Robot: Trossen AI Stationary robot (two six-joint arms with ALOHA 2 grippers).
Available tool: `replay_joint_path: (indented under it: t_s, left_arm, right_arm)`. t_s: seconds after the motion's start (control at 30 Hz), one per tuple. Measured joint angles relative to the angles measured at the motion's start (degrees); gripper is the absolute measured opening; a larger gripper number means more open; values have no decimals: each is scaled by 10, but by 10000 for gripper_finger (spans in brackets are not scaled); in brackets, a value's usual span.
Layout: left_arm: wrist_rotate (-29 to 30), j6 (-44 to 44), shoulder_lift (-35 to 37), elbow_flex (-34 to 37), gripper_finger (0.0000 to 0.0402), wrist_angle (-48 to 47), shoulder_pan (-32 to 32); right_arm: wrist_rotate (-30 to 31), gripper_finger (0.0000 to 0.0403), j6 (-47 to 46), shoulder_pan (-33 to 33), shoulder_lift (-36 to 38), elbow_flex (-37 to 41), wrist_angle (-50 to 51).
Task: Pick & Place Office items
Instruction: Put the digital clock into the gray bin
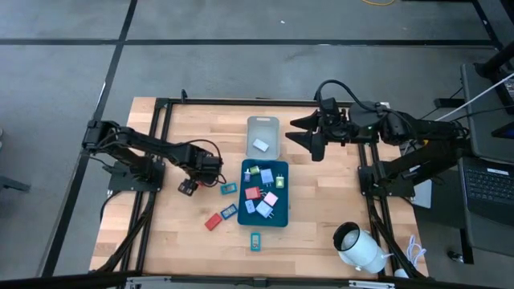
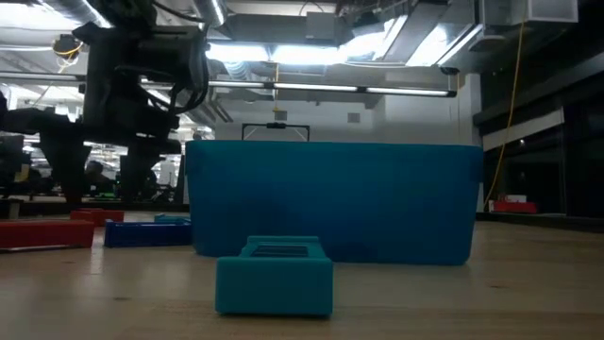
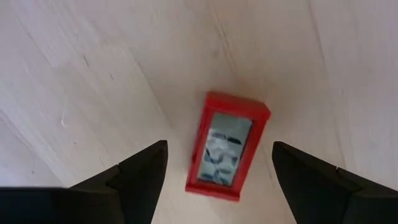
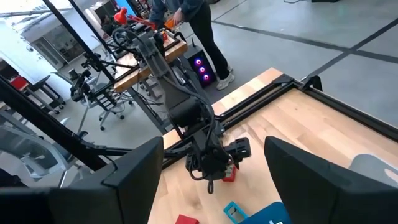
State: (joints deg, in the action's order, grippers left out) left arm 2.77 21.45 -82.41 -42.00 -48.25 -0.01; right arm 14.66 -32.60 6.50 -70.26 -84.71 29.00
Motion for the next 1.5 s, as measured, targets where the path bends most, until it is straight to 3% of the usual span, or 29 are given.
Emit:
replay_joint_path:
  t_s: [0.47,0.83,1.13,1.37,1.5]
  left_arm:
    - [-4,-40,-16,33,278,56,1]
    - [-33,-151,-44,15,149,59,22]
    - [-151,-218,-48,-75,149,184,61]
    - [-137,-210,-46,-200,149,226,94]
    - [-152,-218,-48,-244,150,308,123]
  right_arm:
    - [0,284,-3,0,0,0,-11]
    - [-1,284,-2,0,0,0,-27]
    - [-1,284,1,0,0,0,-29]
    - [-1,284,1,9,0,0,-29]
    - [11,284,5,16,0,0,-29]
